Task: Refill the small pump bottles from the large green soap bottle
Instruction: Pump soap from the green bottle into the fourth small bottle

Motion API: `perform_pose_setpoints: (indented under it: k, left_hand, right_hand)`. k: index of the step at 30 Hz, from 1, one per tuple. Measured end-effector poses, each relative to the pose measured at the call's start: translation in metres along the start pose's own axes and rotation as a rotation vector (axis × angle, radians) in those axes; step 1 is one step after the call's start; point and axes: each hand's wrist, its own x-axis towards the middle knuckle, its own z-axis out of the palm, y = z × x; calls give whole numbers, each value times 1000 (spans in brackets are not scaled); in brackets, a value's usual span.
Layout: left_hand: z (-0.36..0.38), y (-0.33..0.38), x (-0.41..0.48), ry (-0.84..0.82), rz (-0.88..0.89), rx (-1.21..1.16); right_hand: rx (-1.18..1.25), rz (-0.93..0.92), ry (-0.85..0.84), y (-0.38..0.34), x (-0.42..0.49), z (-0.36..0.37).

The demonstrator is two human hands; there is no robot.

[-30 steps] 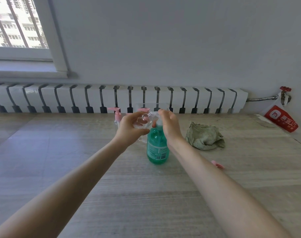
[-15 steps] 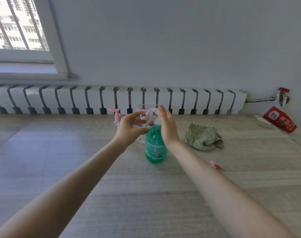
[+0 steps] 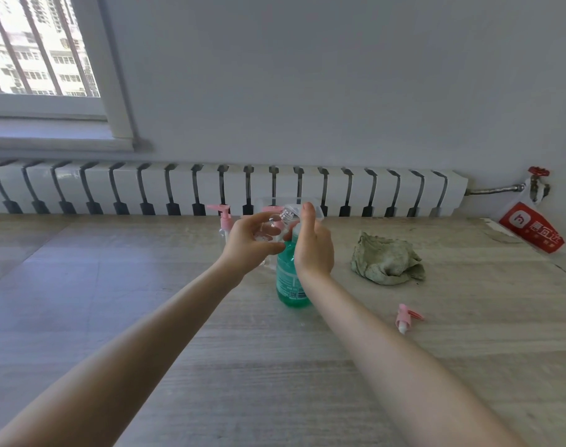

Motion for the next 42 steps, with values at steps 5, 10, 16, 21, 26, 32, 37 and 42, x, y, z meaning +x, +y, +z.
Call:
perform_pose_setpoints:
  k: [5,10,16,21,26,32,37,42]
  left_hand:
    - [-4,-1,3,26,10,-23]
    - [-3,0,6,1,59,10]
    - [-5,-3,9,47,120,114]
    - [-5,-5,9,73,157,165]
    - [-4,-8,7,82,176,170]
    - [-2,-9,5,80,174,174]
    - [-3,-4,3,79,163,168]
    - [-4,1,2,81,130,145]
  right_hand:
    - [-31,-29,-15,6,8,-1]
    - [44,-48,-166,13,22,-5]
    - [186,-61,-332,10,27,-10]
    - [203,-47,-352,11,28,-8]
    - [194,-38,-349,13,28,-7]
    - [211,-35,-366,12,27,-9]
    - [173,-34,-350,14,29,-5]
    - [153,-50,-371,6,23,-9]
